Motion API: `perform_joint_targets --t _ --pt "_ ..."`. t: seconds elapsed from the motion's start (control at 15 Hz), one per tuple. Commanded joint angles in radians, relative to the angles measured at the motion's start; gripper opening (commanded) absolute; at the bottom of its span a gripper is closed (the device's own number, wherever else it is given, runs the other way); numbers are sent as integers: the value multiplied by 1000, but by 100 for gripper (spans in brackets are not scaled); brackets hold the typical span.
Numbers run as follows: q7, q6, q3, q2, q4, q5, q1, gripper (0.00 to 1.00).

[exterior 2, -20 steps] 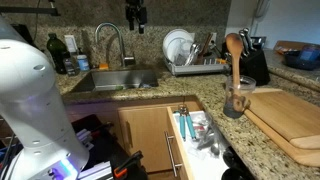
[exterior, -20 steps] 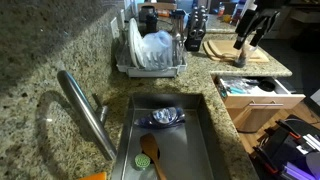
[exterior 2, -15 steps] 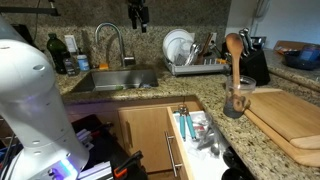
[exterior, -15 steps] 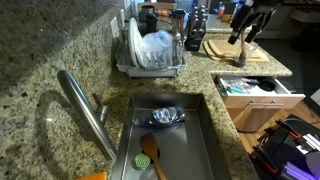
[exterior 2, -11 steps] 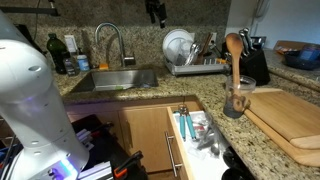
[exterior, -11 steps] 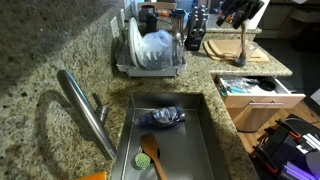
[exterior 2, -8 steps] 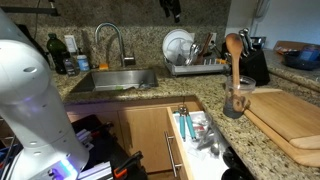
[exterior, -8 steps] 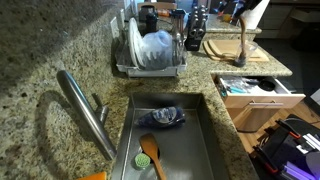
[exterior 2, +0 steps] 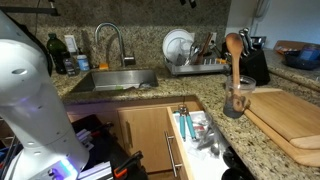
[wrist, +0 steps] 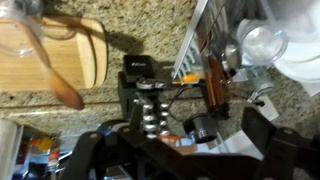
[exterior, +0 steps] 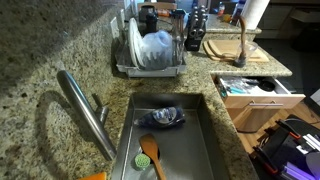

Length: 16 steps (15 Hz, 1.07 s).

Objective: Take the wooden spoon out of the cup and set it on the sink countertop

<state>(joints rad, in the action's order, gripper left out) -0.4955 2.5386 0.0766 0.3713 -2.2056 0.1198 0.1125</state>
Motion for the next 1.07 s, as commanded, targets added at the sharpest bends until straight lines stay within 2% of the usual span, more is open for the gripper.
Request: perform_joint_targets --t 0.0,0.07,0.13,0.27,0.33,0.4,0.53,0.8,0.87,1.0 --pt "-94 -96 16 66 14 133 139 100" --pt "-47 -38 5 40 8 74 81 100" --pt "-49 -46 1 52 8 82 99 100" --pt "-47 -45 3 53 8 79 93 100" --pt "-27 -96 -14 22 40 12 57 100" --pt "-34 -169 -9 -10 70 14 70 100" --pt "-41 -231 -6 -54 87 141 137 100" --pt "-81 -200 -38 -97 87 426 219 100" --pt "-66 -202 -57 -64 58 341 169 100" --pt "-73 -201 -69 -83 66 405 188 100"
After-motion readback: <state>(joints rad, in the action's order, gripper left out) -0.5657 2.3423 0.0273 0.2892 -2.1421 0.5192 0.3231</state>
